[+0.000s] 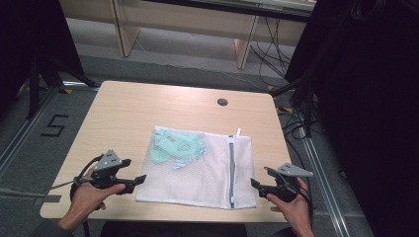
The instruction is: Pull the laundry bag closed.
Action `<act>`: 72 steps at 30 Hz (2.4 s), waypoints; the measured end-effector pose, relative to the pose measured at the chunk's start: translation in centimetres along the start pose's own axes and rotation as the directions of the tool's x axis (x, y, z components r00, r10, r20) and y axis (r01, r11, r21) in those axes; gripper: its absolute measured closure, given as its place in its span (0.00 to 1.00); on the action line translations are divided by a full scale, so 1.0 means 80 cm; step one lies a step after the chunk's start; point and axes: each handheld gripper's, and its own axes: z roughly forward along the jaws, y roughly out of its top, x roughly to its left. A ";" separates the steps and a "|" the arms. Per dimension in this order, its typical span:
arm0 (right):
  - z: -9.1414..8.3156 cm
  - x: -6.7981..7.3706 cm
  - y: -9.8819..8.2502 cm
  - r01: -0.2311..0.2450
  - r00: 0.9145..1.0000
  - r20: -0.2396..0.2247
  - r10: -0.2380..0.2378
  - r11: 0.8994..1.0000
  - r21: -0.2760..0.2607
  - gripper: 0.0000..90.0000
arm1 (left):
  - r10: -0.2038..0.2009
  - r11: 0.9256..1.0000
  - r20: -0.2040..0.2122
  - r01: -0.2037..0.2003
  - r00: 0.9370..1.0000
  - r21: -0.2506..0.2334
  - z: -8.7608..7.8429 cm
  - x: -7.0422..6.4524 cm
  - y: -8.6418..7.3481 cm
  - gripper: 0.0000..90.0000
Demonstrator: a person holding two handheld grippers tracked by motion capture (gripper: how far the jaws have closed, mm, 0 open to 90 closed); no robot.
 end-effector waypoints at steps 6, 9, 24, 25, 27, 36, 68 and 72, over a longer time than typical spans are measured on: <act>0.001 0.001 -0.001 -0.005 1.000 0.000 0.005 1.000 0.004 0.24 | 0.010 1.000 0.009 -0.010 1.000 0.006 0.001 0.000 0.000 0.22; 0.002 -0.002 0.000 0.027 1.000 -0.011 -0.027 1.000 0.012 0.24 | 0.007 1.000 0.011 -0.007 1.000 0.005 0.002 -0.002 0.000 0.21; 0.007 0.004 -0.001 0.059 0.997 -0.043 -0.057 0.997 0.042 0.26 | 0.045 0.999 0.058 -0.046 0.997 0.019 0.023 -0.019 0.006 0.23; 0.007 0.003 -0.001 0.067 0.997 -0.048 -0.064 0.996 0.060 0.27 | 0.052 0.998 0.065 -0.053 0.997 0.017 0.025 -0.021 0.007 0.23; 0.005 0.003 0.000 0.085 0.995 -0.050 -0.081 0.993 0.082 0.29 | 0.064 0.998 0.071 -0.065 0.995 0.013 0.029 -0.024 0.008 0.23; 0.013 0.022 -0.001 0.185 0.973 -0.165 -0.165 0.976 0.118 0.39 | 0.165 0.984 0.163 -0.175 0.973 0.048 0.065 -0.064 0.014 0.22; 0.059 0.058 -0.004 0.367 0.870 -0.433 -0.236 0.896 0.250 0.49 | 0.127 0.989 0.225 -0.142 0.966 0.051 0.091 -0.085 0.024 0.22; 0.062 0.059 -0.003 0.410 0.852 -0.450 -0.266 0.875 0.258 0.51 | 0.128 0.989 0.215 -0.141 0.968 0.046 0.090 -0.079 0.025 0.22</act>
